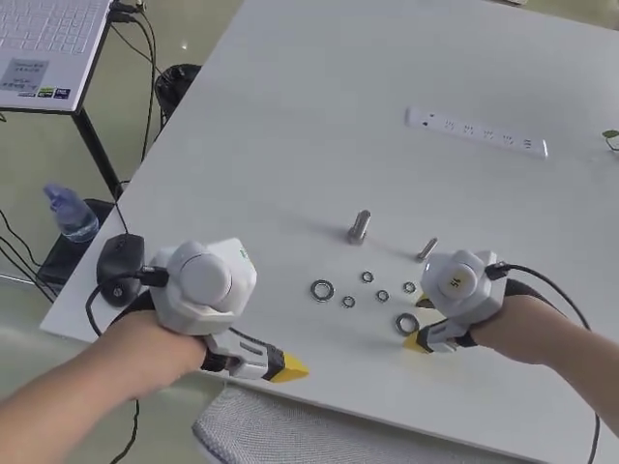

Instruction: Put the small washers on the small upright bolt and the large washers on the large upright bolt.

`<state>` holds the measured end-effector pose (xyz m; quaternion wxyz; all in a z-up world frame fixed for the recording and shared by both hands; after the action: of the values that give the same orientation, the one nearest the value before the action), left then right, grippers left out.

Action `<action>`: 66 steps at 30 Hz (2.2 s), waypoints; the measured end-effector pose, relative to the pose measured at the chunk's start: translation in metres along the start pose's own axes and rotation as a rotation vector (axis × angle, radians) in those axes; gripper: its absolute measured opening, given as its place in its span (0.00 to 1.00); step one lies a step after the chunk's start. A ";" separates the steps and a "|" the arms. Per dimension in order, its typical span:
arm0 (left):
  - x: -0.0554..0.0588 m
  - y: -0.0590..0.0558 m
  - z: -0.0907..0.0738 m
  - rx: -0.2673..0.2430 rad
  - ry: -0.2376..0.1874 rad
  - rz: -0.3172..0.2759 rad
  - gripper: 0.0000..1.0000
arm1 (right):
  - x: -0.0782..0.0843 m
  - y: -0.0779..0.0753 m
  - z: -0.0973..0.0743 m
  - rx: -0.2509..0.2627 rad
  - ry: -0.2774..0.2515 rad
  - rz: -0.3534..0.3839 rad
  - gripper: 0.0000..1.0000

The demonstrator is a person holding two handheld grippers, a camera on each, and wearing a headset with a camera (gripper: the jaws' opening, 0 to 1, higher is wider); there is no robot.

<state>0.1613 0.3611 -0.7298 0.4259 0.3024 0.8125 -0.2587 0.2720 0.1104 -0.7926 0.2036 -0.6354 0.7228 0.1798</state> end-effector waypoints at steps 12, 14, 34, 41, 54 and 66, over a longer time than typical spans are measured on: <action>0.006 -0.005 -0.002 0.002 -0.002 -0.005 0.88 | -0.004 0.001 0.002 -0.006 0.039 -0.013 0.40; 0.004 -0.005 -0.002 0.004 -0.013 -0.009 0.88 | -0.006 0.002 0.003 -0.009 0.053 -0.019 0.38; 0.004 -0.010 -0.008 -0.014 -0.028 -0.023 0.84 | -0.013 0.005 0.004 -0.031 0.154 -0.084 0.21; 0.001 -0.011 -0.010 -0.013 -0.020 -0.042 0.80 | -0.010 0.003 0.002 -0.040 0.134 -0.051 0.20; 0.002 -0.013 -0.009 -0.020 -0.010 -0.035 0.79 | -0.011 -0.002 -0.016 -0.055 0.117 -0.023 0.21; -0.002 -0.010 -0.008 -0.020 -0.018 -0.047 0.76 | -0.031 -0.012 -0.038 -0.047 0.078 -0.014 0.21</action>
<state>0.1507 0.3594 -0.7227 0.4301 0.2765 0.8181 -0.2633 0.2853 0.1158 -0.7440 0.1615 -0.6517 0.7212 0.1706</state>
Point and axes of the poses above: the centre of the closed fingertips' face, and the gripper's own axes: z roughly forward along the fingers, y roughly to its left, x roughly out of its underside, the point moved 9 cm from there along -z, roughly backward along the fingers, and after that the axes turned 13 degrees about -y, right-handed, at the moved point
